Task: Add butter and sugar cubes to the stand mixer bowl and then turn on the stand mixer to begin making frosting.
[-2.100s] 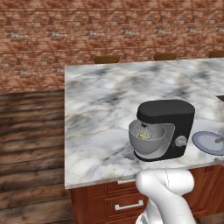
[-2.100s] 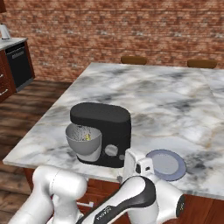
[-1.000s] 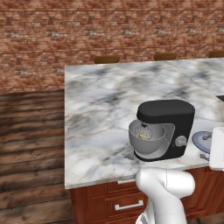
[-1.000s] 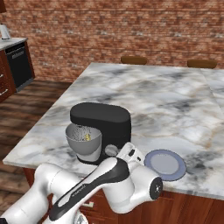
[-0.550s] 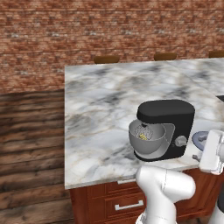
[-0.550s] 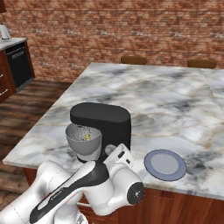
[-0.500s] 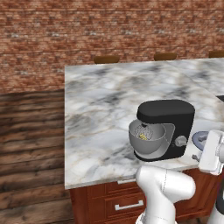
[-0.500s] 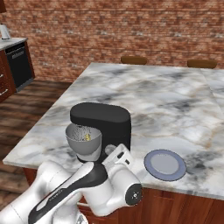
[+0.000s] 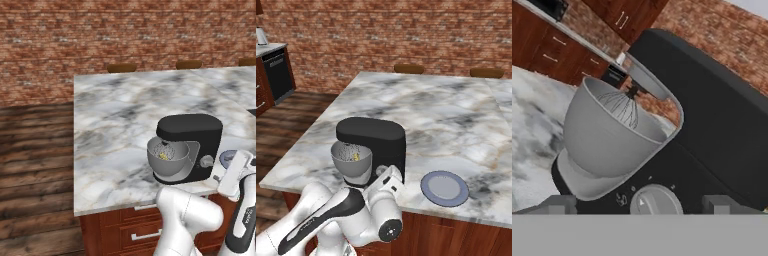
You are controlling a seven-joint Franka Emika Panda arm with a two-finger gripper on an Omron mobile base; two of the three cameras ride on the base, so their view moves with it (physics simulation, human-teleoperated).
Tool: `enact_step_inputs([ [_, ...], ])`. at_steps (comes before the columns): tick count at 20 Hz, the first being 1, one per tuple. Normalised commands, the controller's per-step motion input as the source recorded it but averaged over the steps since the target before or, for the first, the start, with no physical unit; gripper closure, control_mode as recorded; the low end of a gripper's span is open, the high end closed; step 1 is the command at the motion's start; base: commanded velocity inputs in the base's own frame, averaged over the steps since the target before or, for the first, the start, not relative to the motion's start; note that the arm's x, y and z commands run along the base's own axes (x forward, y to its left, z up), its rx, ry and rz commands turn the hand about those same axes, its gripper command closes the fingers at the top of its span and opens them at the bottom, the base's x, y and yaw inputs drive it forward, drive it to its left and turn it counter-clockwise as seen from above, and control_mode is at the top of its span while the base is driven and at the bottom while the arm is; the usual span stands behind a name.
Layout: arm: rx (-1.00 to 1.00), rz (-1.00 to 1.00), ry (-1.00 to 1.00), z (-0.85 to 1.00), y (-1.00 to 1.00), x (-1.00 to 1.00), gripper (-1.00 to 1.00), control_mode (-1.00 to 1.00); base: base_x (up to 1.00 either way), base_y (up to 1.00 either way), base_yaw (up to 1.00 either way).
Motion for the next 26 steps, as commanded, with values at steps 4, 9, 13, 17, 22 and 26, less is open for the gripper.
enact_step_inputs([
  [4, -0.11, -0.09, -0.04, -0.12, -0.03, 0.42, -1.0, -1.0, 0.0, 0.0, 0.0],
  [9, -0.11, -0.02, 0.0, -0.39, -0.27, 0.31, -1.0, -1.0, 0.0, 0.0, 0.0],
  [13, -0.07, 0.0, -0.08, -0.06, -0.13, 0.22, -1.0, -1.0, 0.0, 0.0, 0.0],
  [17, -0.06, 0.0, -0.19, 0.18, 0.1, -0.02, -1.0, -1.0, 0.0, 0.0, 0.0],
  [22, -0.12, -0.03, -0.11, 0.08, 0.33, 0.02, -1.0, -1.0, 0.0, 0.0, 0.0],
  [26, -0.17, -0.08, 0.0, -0.01, 0.42, 0.26, -1.0, -1.0, 0.0, 0.0, 0.0],
])
